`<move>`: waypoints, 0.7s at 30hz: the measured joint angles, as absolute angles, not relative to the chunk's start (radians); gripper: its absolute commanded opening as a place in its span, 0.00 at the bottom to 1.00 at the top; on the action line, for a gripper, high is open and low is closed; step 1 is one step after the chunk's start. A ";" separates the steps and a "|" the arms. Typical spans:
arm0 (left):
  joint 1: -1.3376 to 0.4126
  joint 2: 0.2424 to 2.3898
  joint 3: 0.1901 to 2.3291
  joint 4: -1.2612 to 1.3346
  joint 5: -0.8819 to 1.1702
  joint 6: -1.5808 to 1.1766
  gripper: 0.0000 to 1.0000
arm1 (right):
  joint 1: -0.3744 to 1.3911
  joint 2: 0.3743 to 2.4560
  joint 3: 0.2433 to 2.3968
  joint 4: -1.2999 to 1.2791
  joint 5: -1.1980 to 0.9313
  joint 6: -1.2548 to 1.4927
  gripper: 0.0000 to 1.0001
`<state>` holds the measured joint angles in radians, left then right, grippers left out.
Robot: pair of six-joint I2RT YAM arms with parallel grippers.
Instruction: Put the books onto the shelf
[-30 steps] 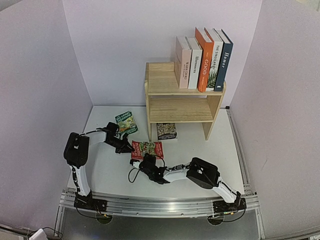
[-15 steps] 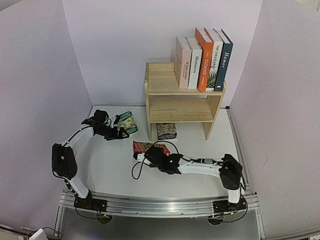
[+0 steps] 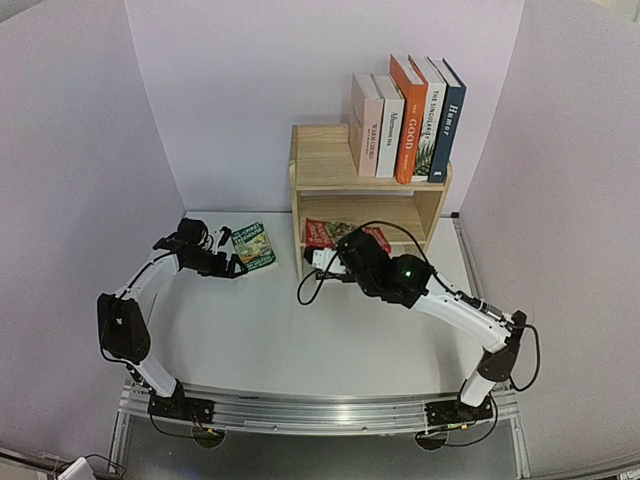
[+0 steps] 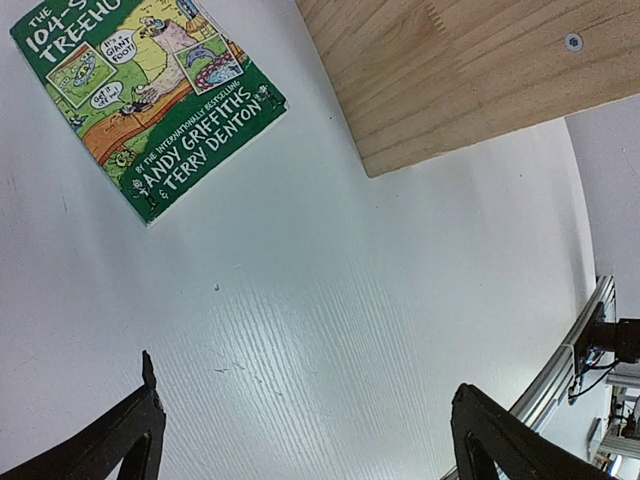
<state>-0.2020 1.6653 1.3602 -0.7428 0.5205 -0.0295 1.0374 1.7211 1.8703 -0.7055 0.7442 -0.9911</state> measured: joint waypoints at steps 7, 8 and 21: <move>-0.202 1.665 1.359 -0.743 0.521 -0.025 1.00 | 0.863 1.752 1.827 -0.495 0.764 -1.186 0.00; -0.202 1.665 1.359 -0.743 0.521 -0.025 1.00 | 0.844 1.762 1.796 -0.441 0.763 -1.214 0.00; -0.202 1.658 1.333 -0.742 0.523 -0.023 0.99 | 0.749 1.881 1.614 -0.235 0.649 -1.249 0.06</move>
<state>-0.2020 1.6585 1.3327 -0.7422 0.5226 -0.0234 0.7486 1.8809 1.6138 -0.2347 0.6486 -1.2494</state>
